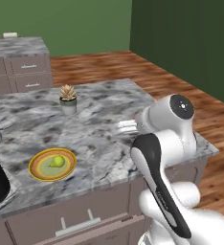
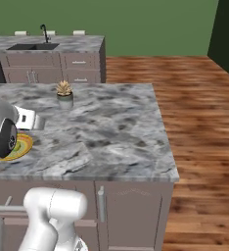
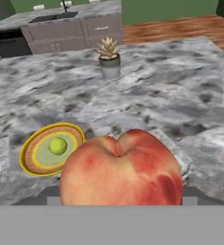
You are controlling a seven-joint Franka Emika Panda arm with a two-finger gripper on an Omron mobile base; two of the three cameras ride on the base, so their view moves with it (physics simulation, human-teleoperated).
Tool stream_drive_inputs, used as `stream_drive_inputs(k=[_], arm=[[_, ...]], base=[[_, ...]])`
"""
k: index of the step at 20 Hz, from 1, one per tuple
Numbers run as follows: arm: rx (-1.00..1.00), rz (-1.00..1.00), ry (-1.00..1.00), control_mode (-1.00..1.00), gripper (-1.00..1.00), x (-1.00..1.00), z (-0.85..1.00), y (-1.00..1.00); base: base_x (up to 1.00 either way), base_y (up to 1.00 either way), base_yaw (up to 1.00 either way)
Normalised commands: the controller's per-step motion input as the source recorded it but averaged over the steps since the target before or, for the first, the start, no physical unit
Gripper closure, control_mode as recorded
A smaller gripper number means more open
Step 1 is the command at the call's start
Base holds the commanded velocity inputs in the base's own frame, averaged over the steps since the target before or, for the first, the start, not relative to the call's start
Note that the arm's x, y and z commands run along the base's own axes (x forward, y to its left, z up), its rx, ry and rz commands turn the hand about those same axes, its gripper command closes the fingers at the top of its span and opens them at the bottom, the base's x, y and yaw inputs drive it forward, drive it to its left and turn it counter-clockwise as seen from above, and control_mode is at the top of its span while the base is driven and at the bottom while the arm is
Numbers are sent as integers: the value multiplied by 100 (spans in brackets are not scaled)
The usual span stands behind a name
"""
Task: Pick the pear and peach from the fridge and place them on the plate next to the blender to make a fruit smoothie.
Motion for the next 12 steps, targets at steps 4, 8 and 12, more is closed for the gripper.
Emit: stream_drive_inputs(k=[4, 8, 12], arm=[[-31, 13, 58, -100, 100, 15, 0, 100], [-13, 14, 44, -100, 100, 2, -12, 69], [0, 19, 4, -100, 100, 0, -59, 48]], base=[[0, 0, 0], [0, 0, 0], [0, 0, 0]])
